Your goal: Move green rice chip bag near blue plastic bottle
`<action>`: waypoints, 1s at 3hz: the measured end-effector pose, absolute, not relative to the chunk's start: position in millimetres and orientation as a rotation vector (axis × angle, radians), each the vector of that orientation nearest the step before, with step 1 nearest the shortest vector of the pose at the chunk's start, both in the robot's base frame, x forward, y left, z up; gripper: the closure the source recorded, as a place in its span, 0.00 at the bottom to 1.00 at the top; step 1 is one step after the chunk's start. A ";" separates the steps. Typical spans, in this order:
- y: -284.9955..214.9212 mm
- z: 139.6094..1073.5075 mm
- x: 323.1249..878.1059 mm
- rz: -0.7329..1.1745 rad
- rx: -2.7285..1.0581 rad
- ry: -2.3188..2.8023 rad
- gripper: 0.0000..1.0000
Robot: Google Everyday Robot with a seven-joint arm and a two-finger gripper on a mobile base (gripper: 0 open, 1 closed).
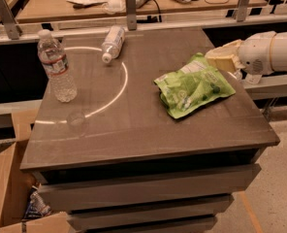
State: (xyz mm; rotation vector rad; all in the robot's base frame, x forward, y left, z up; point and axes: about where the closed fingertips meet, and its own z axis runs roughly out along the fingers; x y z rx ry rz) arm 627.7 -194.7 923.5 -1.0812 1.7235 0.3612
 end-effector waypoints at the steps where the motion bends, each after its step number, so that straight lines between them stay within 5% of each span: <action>1: -213.0 921.5 637.8 0.343 -1.016 1.756 0.88; 3: -236.5 901.6 639.6 0.369 -0.972 1.829 0.41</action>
Offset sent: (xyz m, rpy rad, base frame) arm 0.0170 -0.0585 -0.0208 0.0344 0.0942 -0.1549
